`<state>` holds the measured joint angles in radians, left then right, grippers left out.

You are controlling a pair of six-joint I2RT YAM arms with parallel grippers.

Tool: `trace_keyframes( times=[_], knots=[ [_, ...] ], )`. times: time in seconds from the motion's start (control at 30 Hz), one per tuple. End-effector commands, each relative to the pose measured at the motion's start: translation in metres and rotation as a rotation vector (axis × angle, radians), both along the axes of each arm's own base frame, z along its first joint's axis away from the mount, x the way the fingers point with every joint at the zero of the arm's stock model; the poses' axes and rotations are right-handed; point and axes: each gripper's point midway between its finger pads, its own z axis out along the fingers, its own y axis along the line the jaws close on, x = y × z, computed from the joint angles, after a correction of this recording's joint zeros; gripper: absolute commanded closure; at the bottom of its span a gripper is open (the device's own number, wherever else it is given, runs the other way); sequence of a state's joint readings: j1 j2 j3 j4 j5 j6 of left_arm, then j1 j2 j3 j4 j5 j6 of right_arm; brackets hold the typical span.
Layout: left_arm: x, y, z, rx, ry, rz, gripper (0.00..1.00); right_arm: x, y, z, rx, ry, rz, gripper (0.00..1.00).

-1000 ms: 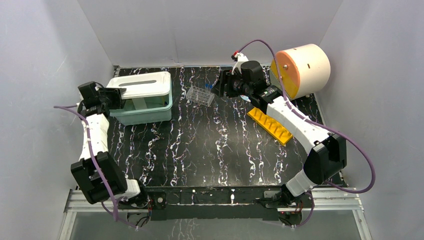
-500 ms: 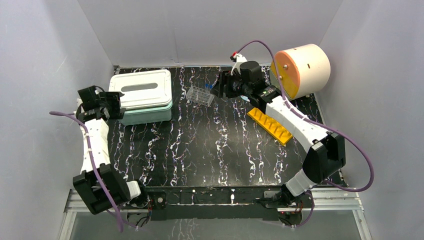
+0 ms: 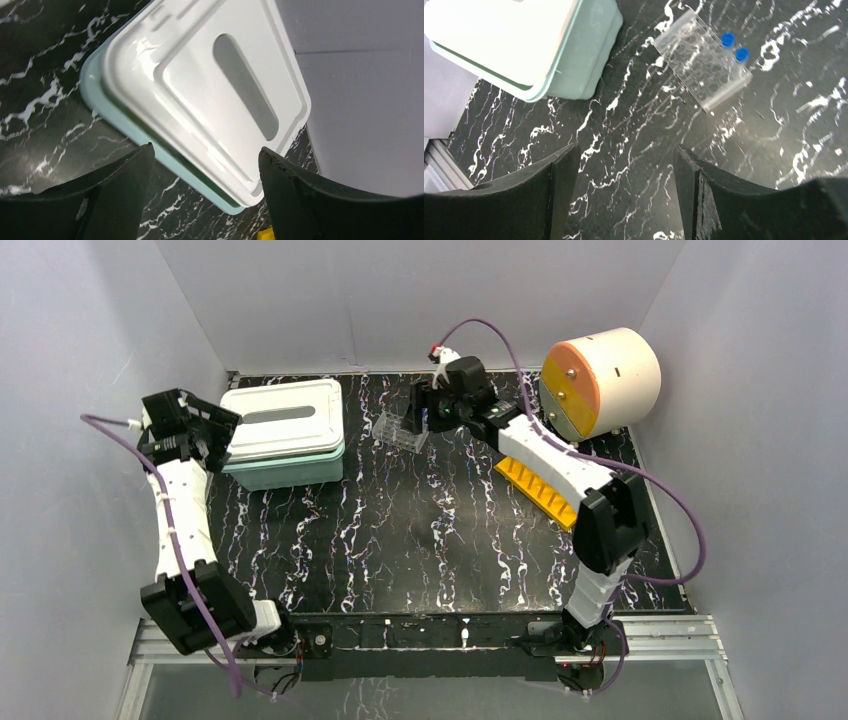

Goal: Organize the chemistry lab equipment

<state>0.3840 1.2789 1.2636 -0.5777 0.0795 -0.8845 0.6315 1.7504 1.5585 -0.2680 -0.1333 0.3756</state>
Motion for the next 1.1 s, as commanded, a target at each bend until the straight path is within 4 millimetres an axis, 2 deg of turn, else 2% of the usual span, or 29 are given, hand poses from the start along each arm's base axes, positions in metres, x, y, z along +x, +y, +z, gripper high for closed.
trace_keyframes(
  times=[0.0, 0.07, 0.2, 0.23, 0.33, 0.37, 0.47, 0.5, 0.7, 0.8, 0.93, 1.07],
  knots=[
    [0.028, -0.006, 0.029, 0.151, -0.080, -0.261, 0.28, 0.009, 0.035, 0.030, -0.006, -0.094, 0.047, 0.24],
    [0.037, -0.004, 0.029, 0.161, -0.079, -0.286, 0.30, 0.015, 0.051, 0.025, -0.013, -0.082, 0.062, 0.23],
    [0.051, 0.001, 0.013, 0.161, -0.034, -0.326, 0.32, 0.028, 0.083, 0.016, -0.043, -0.058, 0.063, 0.23],
    [0.056, 0.009, 0.006, 0.186, 0.007, -0.324, 0.33, 0.039, 0.098, 0.012, -0.062, -0.016, 0.015, 0.22],
    [0.056, 0.026, -0.007, 0.216, 0.089, -0.277, 0.33, 0.049, 0.116, 0.001, -0.060, 0.027, -0.017, 0.22],
    [0.054, 0.030, -0.012, 0.219, 0.121, -0.259, 0.32, 0.051, 0.123, -0.009, -0.067, 0.037, -0.015, 0.22],
    [0.047, 0.045, -0.019, 0.253, 0.194, -0.188, 0.32, 0.041, 0.144, -0.012, -0.035, 0.039, 0.034, 0.21],
    [0.042, 0.055, -0.019, 0.284, 0.229, -0.139, 0.32, 0.038, 0.149, -0.013, -0.028, 0.040, 0.049, 0.21],
    [0.019, 0.085, -0.016, 0.377, 0.343, 0.011, 0.25, 0.024, 0.166, -0.020, -0.018, 0.050, 0.104, 0.20],
    [0.018, 0.083, -0.021, 0.366, 0.342, 0.005, 0.22, 0.016, 0.175, -0.016, 0.017, 0.058, 0.150, 0.21],
    [0.017, 0.080, -0.034, 0.339, 0.350, -0.020, 0.21, 0.015, 0.175, -0.005, 0.031, 0.048, 0.137, 0.22],
    [0.005, 0.088, -0.043, 0.358, 0.399, 0.016, 0.27, 0.015, 0.172, 0.010, 0.035, 0.011, 0.106, 0.24]
  ],
)
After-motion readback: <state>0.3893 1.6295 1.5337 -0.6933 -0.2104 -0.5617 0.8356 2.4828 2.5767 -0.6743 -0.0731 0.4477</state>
